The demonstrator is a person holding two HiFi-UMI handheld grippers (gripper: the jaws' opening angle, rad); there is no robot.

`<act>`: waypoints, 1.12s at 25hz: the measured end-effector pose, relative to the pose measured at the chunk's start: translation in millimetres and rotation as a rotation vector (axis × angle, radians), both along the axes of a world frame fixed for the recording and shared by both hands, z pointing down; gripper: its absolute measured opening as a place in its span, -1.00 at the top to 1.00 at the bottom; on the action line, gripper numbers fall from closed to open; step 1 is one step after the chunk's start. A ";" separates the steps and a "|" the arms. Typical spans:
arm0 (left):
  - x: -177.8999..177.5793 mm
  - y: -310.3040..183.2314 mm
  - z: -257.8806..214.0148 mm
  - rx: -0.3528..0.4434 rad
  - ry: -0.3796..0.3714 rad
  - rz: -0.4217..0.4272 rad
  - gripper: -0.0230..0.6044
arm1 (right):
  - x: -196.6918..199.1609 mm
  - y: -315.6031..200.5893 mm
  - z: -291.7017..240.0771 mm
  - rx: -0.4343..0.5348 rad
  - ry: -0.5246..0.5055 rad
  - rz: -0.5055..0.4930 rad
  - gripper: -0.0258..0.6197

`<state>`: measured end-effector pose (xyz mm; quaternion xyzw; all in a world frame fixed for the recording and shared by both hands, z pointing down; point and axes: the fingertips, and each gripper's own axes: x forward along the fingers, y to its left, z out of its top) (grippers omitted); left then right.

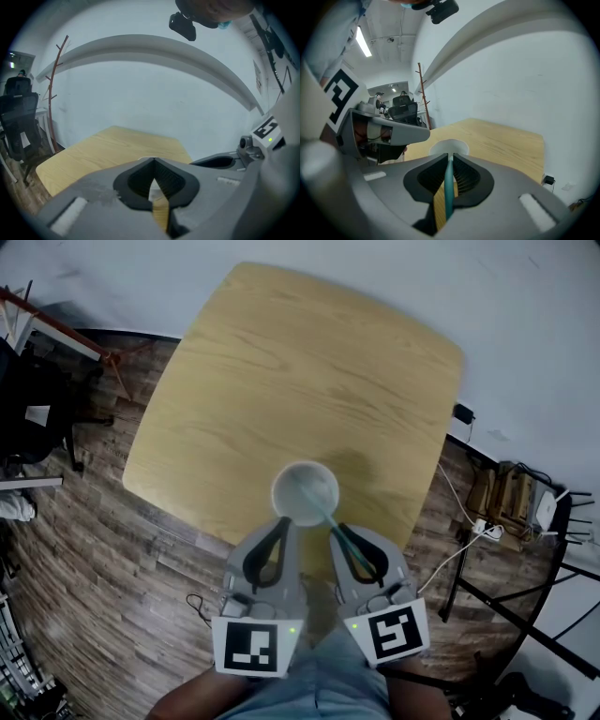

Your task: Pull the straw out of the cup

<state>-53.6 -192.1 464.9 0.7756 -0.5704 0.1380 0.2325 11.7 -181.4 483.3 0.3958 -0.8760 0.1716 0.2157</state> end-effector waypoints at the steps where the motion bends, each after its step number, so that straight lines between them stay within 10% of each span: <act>1: 0.4 0.4 -1.1 0.002 -0.001 0.000 0.86 | 0.5 0.3 -0.9 0.000 -0.002 0.002 0.79; 28: 7.2 17.7 -58.7 0.144 -0.008 0.008 0.86 | 6.1 10.8 -60.8 0.143 -0.030 0.022 0.80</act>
